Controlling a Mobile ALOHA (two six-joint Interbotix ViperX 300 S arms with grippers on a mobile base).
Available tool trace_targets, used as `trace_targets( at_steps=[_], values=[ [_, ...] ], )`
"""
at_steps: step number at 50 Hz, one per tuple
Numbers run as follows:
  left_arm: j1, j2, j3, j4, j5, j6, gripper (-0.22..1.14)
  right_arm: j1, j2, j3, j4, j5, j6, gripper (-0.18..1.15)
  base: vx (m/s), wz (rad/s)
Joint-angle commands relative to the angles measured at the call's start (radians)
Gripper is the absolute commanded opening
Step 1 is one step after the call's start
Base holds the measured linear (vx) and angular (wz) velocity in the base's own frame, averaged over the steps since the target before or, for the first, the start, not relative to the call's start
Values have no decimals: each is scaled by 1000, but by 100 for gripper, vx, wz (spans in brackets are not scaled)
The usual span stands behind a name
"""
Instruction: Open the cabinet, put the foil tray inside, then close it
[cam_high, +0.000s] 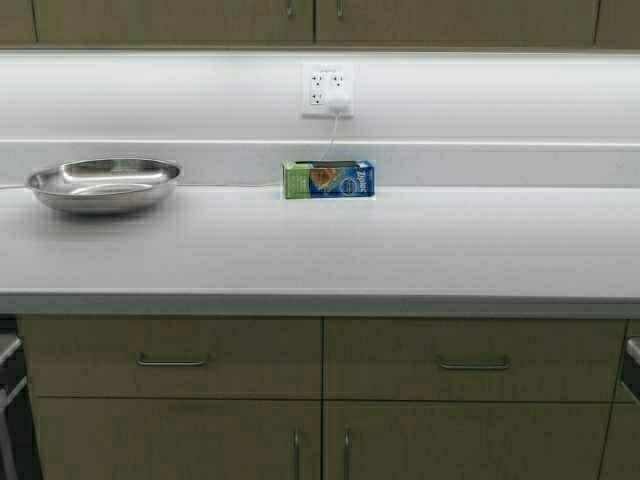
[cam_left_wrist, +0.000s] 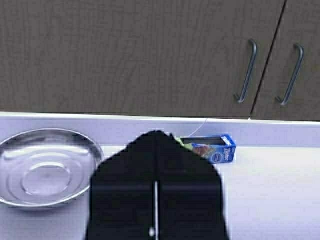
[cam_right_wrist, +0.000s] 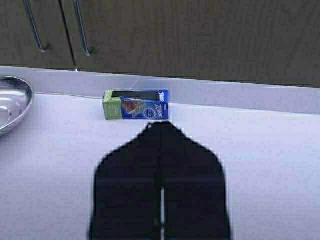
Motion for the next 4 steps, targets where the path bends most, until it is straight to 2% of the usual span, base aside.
trace_targets(
  at_steps=[1,4],
  values=[
    [-2,-8,-11,2,-6,2,4,3,-8,-15,0,-5,0,7,0,0],
    [-2,-8,-12,2,-6,2,4,3,-8,-14,0,-5,0,7,0,0]
  ],
)
